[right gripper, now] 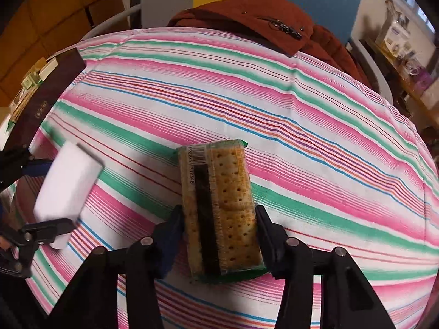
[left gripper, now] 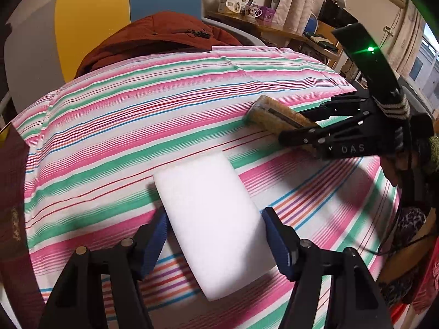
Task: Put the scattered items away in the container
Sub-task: 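Carry the white sponge and cracker packet over the gold tin with both tools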
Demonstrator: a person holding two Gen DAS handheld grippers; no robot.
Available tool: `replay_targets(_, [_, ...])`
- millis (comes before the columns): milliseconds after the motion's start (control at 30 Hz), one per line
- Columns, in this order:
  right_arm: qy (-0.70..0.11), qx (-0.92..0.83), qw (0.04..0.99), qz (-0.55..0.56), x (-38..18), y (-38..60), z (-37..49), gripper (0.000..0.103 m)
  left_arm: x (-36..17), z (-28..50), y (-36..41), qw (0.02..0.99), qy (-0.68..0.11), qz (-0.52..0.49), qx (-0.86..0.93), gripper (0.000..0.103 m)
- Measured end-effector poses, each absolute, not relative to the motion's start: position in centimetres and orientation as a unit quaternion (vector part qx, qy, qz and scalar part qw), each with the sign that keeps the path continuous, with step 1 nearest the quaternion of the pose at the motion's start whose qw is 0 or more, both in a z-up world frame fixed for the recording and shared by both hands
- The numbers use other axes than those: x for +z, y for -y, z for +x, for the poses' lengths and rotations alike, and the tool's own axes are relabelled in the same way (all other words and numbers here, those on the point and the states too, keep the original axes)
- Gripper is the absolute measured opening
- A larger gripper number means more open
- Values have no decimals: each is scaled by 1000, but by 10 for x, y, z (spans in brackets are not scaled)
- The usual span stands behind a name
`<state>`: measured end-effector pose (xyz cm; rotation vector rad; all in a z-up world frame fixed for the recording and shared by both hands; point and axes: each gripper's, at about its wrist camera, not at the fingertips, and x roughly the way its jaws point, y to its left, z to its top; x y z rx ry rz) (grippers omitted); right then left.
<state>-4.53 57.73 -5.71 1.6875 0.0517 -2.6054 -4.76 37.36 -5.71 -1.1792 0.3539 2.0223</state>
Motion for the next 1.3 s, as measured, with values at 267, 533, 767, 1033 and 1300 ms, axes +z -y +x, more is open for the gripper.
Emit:
replay_targets(267, [25, -844, -40, 534, -57, -565, -39, 50, -54, -46, -343, 375, -110, -444, 806, 68])
replay_targets(533, [106, -867, -63, 483, -55, -539, -24, 50, -42, -39, -313, 371, -89, -419, 824, 68])
replay_targets(767, [204, -884, -50, 417, -55, -507, -6, 49, -21, -36, -272, 358, -68, -389, 846, 68])
replay_targets(1033, [209, -899, 8, 385, -29, -444, -26, 49, 0, -44, -211, 319, -38, -369, 872, 68])
replay_targets(1300, [185, -909, 96, 360, 4, -353, -67, 49, 31, -61, -132, 272, 6, -339, 901, 68])
